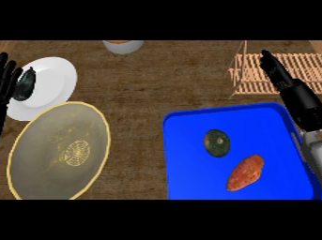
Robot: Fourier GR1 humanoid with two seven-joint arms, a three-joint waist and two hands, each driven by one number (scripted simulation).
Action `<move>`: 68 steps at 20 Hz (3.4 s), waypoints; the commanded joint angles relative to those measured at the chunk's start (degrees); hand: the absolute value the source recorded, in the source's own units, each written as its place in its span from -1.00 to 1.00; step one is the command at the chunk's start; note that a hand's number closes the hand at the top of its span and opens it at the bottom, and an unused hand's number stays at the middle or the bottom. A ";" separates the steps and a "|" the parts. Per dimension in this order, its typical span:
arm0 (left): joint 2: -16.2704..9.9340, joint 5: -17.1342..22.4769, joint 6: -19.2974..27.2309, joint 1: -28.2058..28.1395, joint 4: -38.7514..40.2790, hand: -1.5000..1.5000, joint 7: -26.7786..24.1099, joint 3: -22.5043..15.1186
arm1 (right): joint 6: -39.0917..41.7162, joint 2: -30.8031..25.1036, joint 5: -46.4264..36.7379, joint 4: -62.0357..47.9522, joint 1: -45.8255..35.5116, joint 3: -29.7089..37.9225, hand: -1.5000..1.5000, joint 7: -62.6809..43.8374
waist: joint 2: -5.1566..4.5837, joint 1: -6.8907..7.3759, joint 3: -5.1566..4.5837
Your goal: Pick the squash from the tray and place it in the tiered shelf
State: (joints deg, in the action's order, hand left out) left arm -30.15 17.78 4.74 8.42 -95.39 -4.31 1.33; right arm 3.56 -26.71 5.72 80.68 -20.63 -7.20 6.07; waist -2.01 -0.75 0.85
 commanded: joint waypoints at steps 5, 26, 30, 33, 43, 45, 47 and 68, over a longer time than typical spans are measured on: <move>4.63 -3.80 7.32 -0.31 1.94 0.00 6.11 -3.08 | 19.55 7.37 7.79 0.81 -4.23 -12.01 1.00 3.89 | 1.37 3.45 -0.64; 10.49 -7.51 13.01 -3.76 2.16 0.00 9.94 -5.68 | 43.84 -12.89 -2.83 11.26 -14.41 -10.68 -1.00 6.77 | 2.66 0.08 -0.87; 10.45 -7.74 12.71 -3.49 2.99 0.00 9.90 -5.46 | 38.99 -14.87 -14.56 19.57 -13.96 -13.86 -1.00 4.76 | 2.41 -0.09 -0.86; 10.80 -8.24 13.36 -4.20 -0.72 0.00 12.33 -6.40 | 35.41 -13.74 -21.54 23.81 -9.86 -17.63 -1.00 0.22 | 2.42 0.28 -0.83; 12.16 -10.35 12.78 -1.59 1.22 0.00 13.75 -5.80 | 25.51 -7.07 -45.22 24.56 -2.81 -27.77 -1.00 -4.22 | 2.00 0.88 -0.82; 13.67 -11.19 12.81 -4.23 0.47 0.00 10.06 -7.02 | 25.87 -7.93 -49.20 21.92 -4.24 -29.06 -1.00 -5.72 | 2.01 1.28 -0.85; 14.34 -11.51 13.69 -4.69 -0.98 0.00 12.21 -7.45 | 26.66 -8.81 -51.46 20.53 -4.78 -28.35 -1.00 -6.94 | 2.05 1.21 -0.84; 16.57 -12.79 5.37 -5.09 -1.33 0.00 12.03 0.21 | 19.53 2.88 -68.21 3.47 0.88 -18.35 -1.00 11.64 | 2.03 0.91 -0.85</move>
State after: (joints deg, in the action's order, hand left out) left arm -14.39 5.39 11.36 3.76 -96.01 7.76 0.52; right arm 23.33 -25.27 -59.97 85.62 -20.19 -27.91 14.85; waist 0.00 0.21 0.01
